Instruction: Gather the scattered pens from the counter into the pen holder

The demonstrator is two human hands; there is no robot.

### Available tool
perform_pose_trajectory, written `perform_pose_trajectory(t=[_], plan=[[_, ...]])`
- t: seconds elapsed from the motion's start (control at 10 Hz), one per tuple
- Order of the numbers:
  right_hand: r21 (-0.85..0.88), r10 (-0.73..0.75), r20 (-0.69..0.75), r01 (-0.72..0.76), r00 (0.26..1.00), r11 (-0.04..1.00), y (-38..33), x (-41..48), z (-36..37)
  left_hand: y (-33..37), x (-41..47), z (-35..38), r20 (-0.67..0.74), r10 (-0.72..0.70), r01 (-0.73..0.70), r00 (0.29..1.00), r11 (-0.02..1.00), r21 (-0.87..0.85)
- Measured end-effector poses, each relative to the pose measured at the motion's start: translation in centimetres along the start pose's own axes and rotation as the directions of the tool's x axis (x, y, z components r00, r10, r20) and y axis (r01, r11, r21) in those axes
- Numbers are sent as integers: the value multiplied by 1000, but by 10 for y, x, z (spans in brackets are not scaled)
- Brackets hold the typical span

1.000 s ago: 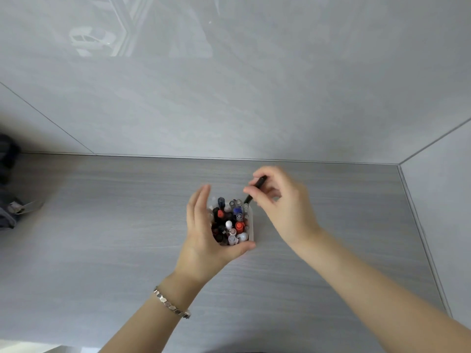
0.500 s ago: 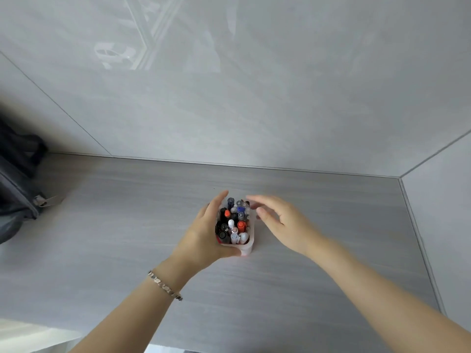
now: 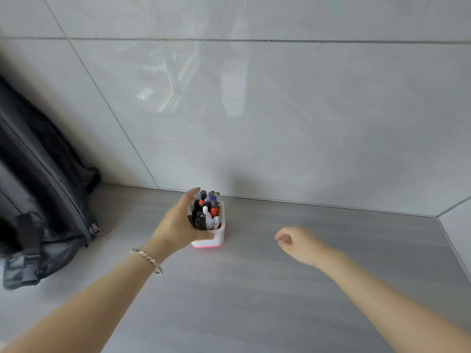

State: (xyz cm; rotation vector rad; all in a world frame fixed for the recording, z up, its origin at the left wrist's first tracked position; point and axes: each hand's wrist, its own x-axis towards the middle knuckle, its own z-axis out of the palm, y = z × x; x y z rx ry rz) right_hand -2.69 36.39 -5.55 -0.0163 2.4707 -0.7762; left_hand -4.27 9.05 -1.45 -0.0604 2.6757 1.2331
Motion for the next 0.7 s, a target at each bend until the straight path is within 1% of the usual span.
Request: perform_pose_trajectory(t=[0.1, 0.2, 0.3, 0.4, 0.5, 0.6, 0.7], plan=[[-14, 35, -31, -36, 999, 999, -23, 2, 8, -14, 27, -42, 21, 42, -43, 999, 999, 34], [-19, 70, -73, -72, 995, 997, -43, 0, 17, -27, 51, -68, 76, 76, -78, 994, 997, 28], [-38, 98, -84, -101, 992, 994, -59, -5, 24, -42, 66, -77, 155, 74, -76, 985, 997, 9], [-60, 133, -78, -138, 988, 989, -67, -8, 30, -57, 69, -77, 216, 81, -63, 973, 994, -88], [-92, 141, -54, -145, 989, 985, -73, -10, 30, -66, 68, -73, 216, 105, -80, 971, 990, -120], [-106, 133, -47, -138, 990, 985, -76, -12, 28, -64, 55, -62, 27, 101, -101, 994, 995, -16], [-142, 148, -35, -151, 988, 978, -76, -19, 24, -54, 29, -36, -184, 311, -229, 932, 901, 368]])
